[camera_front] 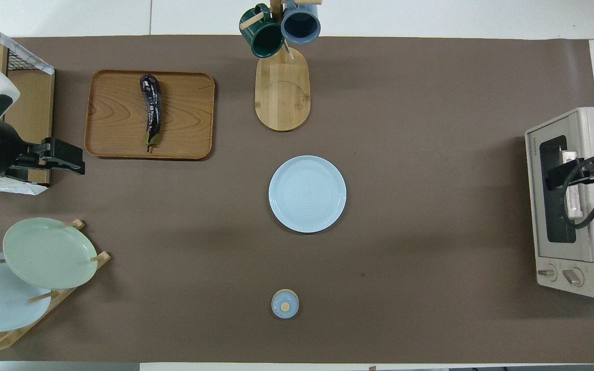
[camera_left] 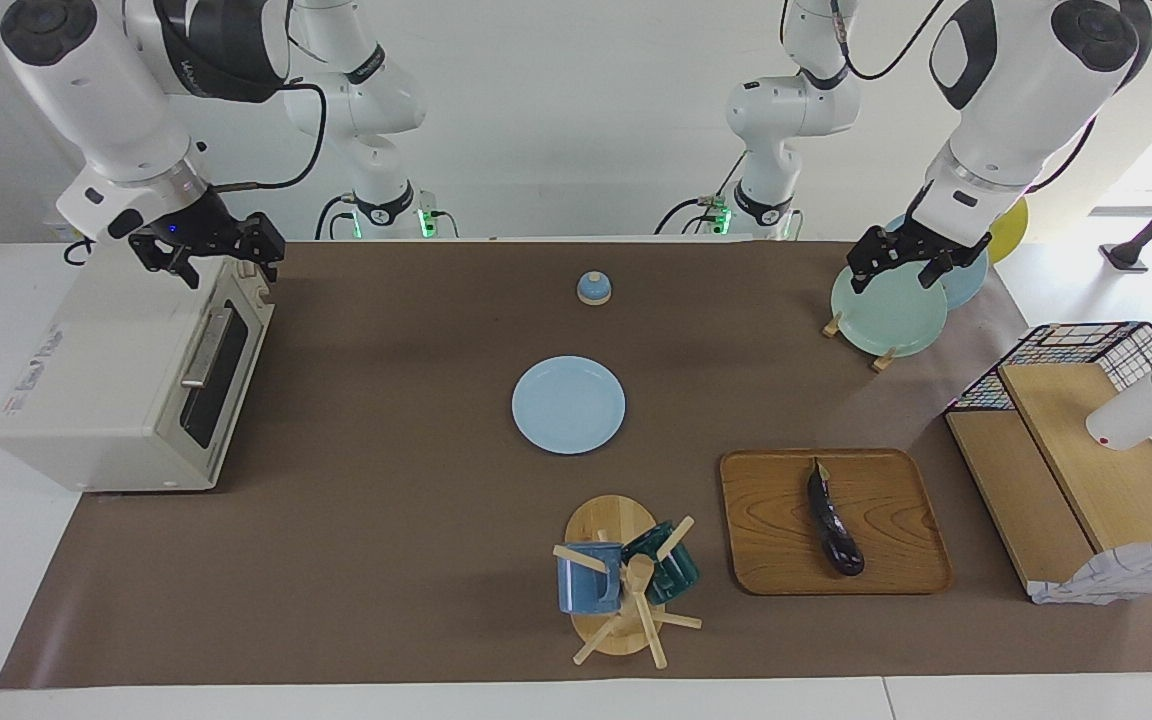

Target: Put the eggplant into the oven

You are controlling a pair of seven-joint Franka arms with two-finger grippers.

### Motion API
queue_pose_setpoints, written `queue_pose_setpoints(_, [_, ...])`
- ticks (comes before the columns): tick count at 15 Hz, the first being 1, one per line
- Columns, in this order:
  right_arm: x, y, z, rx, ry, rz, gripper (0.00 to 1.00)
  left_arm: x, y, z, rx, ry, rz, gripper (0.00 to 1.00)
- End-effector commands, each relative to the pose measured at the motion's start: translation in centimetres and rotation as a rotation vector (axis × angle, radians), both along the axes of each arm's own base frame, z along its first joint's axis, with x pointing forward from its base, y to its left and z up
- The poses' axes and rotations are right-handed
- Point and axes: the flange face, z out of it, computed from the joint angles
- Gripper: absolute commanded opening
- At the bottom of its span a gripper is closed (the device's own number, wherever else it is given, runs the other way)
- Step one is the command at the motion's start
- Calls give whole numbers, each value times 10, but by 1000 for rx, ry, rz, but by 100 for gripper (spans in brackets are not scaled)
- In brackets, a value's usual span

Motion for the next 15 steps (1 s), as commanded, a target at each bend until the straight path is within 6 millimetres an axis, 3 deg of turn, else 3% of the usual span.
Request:
queue_pose_setpoints(1, [-2,1,5,28,-20,-15,100,0,-3,3,-14,-14,6,100])
queue_pose_setpoints(8, [-4,-2,4,30,-24,-5,100,1,-3,2,-18,-25,18,100])
queue_pose_setpoints(9, [-1,-2,5,29,-50,2,79,3,-3,1,-20,-40,20,100])
queue_pose_setpoints(10, [0,-1,2,28,-55,13,34,5,-3,-1,-23,-60,23,100])
queue_pose_setpoints(11, [-1,-4,-4,29,-54,18,8,9,-2,-3,-25,-84,28,100])
queue_pose_setpoints(12, [-3,-10,-5,32,-67,35,0,13,-3,-6,-29,-88,25,100])
queue_pose_setpoints(15, [-15,-32,-35,33,-90,51,0,54,-8,-52,-83,-70,44,100])
